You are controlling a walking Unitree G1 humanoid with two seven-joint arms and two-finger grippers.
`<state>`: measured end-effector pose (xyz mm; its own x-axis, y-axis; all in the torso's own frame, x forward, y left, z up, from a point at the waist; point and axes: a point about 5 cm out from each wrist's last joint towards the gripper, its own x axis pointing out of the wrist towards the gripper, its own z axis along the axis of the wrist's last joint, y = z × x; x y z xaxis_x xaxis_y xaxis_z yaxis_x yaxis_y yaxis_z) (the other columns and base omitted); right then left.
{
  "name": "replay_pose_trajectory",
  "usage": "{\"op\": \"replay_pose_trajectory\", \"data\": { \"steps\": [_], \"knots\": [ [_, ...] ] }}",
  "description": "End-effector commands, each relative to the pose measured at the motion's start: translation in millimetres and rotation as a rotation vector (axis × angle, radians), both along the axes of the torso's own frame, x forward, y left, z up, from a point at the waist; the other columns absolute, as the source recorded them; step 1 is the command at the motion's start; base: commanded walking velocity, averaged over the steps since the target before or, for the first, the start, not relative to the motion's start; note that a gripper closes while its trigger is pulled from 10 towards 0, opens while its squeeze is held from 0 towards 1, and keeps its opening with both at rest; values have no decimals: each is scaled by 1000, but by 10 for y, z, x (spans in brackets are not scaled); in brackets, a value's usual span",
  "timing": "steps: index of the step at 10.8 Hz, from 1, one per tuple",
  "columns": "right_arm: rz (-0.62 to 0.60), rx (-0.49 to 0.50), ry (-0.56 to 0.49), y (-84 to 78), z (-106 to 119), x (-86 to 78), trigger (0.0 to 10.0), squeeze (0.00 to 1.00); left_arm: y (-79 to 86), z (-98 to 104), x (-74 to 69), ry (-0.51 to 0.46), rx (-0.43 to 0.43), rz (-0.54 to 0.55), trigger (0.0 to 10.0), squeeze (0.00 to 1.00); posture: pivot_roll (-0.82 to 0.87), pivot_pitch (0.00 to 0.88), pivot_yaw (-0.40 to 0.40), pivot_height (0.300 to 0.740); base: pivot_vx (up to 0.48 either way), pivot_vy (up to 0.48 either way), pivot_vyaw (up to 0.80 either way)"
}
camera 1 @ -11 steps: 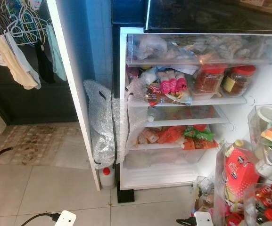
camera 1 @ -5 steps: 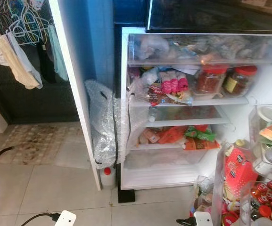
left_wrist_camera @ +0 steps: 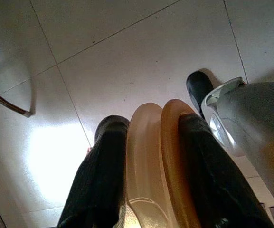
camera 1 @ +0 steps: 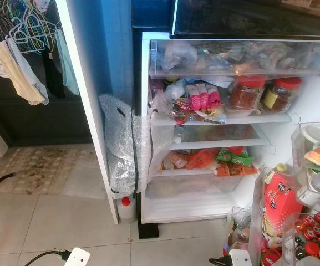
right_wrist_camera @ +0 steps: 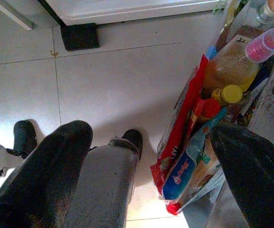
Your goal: Restocking fridge
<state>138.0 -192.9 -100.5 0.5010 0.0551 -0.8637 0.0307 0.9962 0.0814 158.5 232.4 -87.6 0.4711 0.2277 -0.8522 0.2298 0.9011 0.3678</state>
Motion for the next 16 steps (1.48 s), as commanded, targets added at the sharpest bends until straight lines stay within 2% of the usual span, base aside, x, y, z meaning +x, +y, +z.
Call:
{"op": "replay_pose_trajectory", "data": {
  "steps": [1,16],
  "knots": [
    [-7,-11,10,-44,-6,-32,10000,0,-7,-13,-27,13,1,-6,10000,0,-81,0,-61,740,0,0,0],
    [-5,-13,15,-54,-9,-46,10000,0,-12,-13,-23,13,-3,-6,10000,0,-81,11,-61,740,0,-243,0]
  ]
}}
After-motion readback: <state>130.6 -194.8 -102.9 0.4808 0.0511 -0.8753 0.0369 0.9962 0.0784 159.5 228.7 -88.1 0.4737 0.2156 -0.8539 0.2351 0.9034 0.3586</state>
